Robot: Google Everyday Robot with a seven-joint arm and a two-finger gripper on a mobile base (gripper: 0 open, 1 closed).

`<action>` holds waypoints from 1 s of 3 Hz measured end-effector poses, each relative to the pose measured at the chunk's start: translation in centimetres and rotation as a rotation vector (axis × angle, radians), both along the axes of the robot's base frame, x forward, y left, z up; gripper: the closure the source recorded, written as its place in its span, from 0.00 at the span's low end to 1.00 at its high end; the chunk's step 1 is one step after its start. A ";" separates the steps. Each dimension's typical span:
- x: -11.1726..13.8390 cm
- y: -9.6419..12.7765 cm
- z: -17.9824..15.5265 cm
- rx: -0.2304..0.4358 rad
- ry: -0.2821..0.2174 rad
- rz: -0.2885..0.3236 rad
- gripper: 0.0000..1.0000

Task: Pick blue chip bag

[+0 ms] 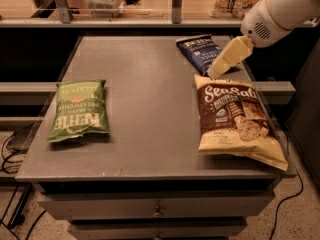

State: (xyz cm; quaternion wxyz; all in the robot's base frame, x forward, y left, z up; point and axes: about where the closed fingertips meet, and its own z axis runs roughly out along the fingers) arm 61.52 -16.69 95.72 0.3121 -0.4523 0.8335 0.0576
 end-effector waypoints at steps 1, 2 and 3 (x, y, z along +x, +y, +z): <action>3.4 1.0 -1.9 0.068 0.013 -0.028 0.00; 6.9 1.5 -3.8 0.121 0.010 -0.046 0.00; 10.3 1.4 -5.7 0.179 0.002 -0.072 0.00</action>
Offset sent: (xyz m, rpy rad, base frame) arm 0.1142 0.0176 -0.0581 0.1887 -0.0028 -0.0752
